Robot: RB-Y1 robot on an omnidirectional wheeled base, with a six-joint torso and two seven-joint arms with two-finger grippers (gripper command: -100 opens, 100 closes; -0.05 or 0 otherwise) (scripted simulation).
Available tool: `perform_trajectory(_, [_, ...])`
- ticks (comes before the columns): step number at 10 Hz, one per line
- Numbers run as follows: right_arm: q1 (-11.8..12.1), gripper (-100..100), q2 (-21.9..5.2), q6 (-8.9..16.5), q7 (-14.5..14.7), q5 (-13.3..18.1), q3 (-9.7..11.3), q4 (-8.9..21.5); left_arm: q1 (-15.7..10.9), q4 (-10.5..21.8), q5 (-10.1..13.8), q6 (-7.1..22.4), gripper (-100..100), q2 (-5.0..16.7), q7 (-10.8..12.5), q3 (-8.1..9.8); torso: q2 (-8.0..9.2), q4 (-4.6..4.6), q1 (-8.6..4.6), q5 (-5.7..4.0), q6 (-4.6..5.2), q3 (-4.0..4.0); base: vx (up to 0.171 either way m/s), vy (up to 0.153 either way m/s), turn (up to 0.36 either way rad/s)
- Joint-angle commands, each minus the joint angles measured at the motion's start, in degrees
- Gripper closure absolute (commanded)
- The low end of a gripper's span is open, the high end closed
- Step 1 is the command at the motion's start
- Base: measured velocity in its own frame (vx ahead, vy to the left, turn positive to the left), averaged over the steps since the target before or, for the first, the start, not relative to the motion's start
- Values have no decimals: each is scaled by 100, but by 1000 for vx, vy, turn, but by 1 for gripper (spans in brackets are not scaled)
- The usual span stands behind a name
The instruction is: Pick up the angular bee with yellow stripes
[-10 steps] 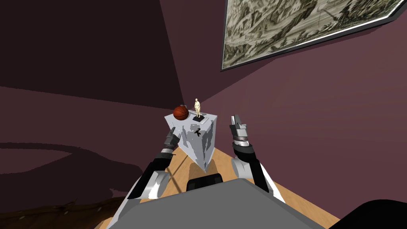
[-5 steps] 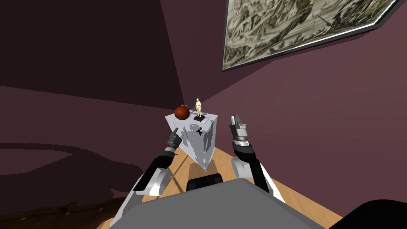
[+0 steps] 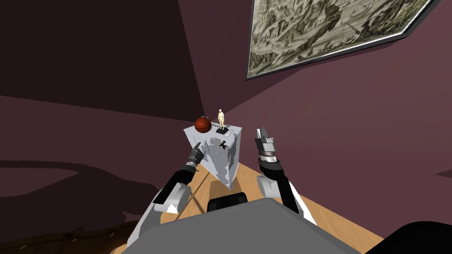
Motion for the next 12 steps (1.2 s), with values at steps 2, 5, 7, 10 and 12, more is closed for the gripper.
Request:
perform_trajectory(2, [0,0,0,0,0,0,0,0,-153,94,37,390,-100,4,106,-55,1,0,6,1,0,1,-16,63,-49])
perform_trajectory(5, [0,0,0,0,0,0,0,0,-366,169,94,847,-100,4,259,-104,1,0,-7,-1,-1,1,-13,34,-37])
perform_trajectory(7, [0,0,0,0,0,0,0,0,-476,209,122,1095,-100,-4,338,-125,1,0,-2,0,0,0,-12,42,-52])
perform_trajectory(10, [0,0,0,0,0,0,0,0,-805,335,202,1649,-100,-64,576,-176,1,0,-6,-1,0,1,-15,36,-66])
perform_trajectory(12, [0,0,0,0,0,0,0,0,-912,376,226,1890,-100,-98,653,-190,1,0,-9,-1,-2,1,-8,24,-25])
